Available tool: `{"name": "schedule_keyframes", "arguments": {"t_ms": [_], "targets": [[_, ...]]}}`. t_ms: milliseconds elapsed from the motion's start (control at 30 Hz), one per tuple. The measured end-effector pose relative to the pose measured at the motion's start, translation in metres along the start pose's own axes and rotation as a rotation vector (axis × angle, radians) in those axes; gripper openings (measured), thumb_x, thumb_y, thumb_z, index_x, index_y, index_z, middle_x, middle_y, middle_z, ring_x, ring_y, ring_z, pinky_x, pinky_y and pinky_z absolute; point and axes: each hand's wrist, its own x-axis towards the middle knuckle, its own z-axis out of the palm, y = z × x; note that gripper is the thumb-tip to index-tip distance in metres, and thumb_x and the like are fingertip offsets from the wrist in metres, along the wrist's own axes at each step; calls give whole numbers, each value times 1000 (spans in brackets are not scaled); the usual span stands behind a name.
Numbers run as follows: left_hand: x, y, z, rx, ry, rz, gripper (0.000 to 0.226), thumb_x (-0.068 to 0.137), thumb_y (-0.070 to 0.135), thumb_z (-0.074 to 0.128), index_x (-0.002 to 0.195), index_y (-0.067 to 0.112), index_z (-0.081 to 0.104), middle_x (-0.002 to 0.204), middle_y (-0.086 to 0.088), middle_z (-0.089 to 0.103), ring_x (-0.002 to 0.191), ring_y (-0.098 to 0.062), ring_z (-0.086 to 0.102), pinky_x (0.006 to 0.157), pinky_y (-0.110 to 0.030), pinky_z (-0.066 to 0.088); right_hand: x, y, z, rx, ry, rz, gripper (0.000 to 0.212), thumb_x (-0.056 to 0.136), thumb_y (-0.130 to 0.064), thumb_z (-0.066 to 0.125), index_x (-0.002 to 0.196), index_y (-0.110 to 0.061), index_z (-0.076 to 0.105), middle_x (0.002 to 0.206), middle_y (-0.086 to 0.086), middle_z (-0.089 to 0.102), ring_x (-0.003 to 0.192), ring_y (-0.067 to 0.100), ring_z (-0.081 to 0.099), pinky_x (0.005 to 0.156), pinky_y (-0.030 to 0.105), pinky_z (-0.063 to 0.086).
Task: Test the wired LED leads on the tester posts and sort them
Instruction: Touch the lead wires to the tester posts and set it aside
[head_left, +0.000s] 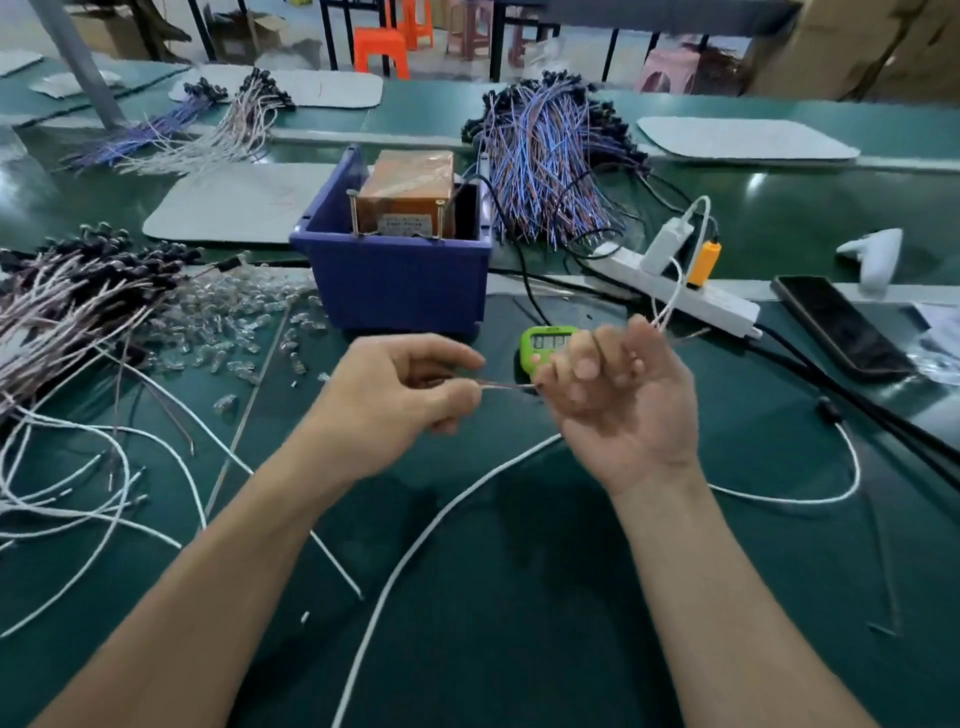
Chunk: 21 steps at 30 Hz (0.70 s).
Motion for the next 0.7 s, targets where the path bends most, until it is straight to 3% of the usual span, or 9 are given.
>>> {"name": "schedule_keyframes", "arguments": {"t_ms": [100, 167, 233, 300, 433, 567, 700], "targets": [[-1, -8, 3, 2, 136, 11, 12, 88, 1, 75, 79, 8, 70, 59, -2, 68, 45, -11, 52, 47, -18, 44, -4, 3, -9, -58, -14, 109, 37, 82, -25, 67, 53, -12, 48, 85, 14, 67, 72, 24, 60, 81, 36, 50], [-3, -15, 7, 41, 146, 18, 20, 91, 11, 75, 72, 11, 69, 54, -1, 64, 43, -11, 48, 44, -18, 40, -5, 3, -8, -73, -127, 169, 17, 80, -22, 70, 74, -7, 67, 92, 13, 69, 75, 21, 62, 80, 33, 51], [-5, -19, 11, 91, 167, 13, 23, 86, 27, 75, 69, 14, 70, 49, 2, 59, 44, -11, 44, 43, -18, 36, -8, 4, -6, -73, -233, 223, 26, 84, -20, 65, 103, -6, 74, 83, 10, 70, 65, 17, 58, 72, 29, 43], [-5, -19, 14, 114, 205, 16, 24, 83, 36, 74, 69, 16, 70, 47, 4, 53, 44, -10, 40, 43, -18, 33, -10, 6, -7, -106, -292, 252, 35, 86, -21, 61, 115, -8, 75, 71, 5, 67, 56, 13, 52, 68, 29, 37], [-4, -19, 14, 71, 249, -11, 36, 85, 43, 70, 60, 17, 66, 51, 2, 41, 49, -13, 33, 44, -23, 26, -11, 7, -9, -109, -463, 249, 35, 86, -22, 63, 116, -12, 76, 66, 0, 62, 55, 13, 40, 77, 31, 41], [-4, -19, 12, 9, 256, -38, 38, 88, 35, 63, 53, 18, 59, 56, 0, 37, 48, -9, 31, 44, -17, 25, -9, 7, -9, -116, -500, 245, 35, 83, -21, 65, 114, -10, 77, 65, 0, 59, 60, 12, 50, 77, 32, 41], [-2, -15, 8, -130, 261, -73, 19, 73, 22, 52, 59, 16, 63, 65, -8, 48, 51, -12, 38, 48, -23, 29, -6, 9, -7, -145, -309, 186, 35, 77, -20, 64, 106, -7, 78, 66, 4, 62, 57, 16, 43, 76, 31, 42]]}}
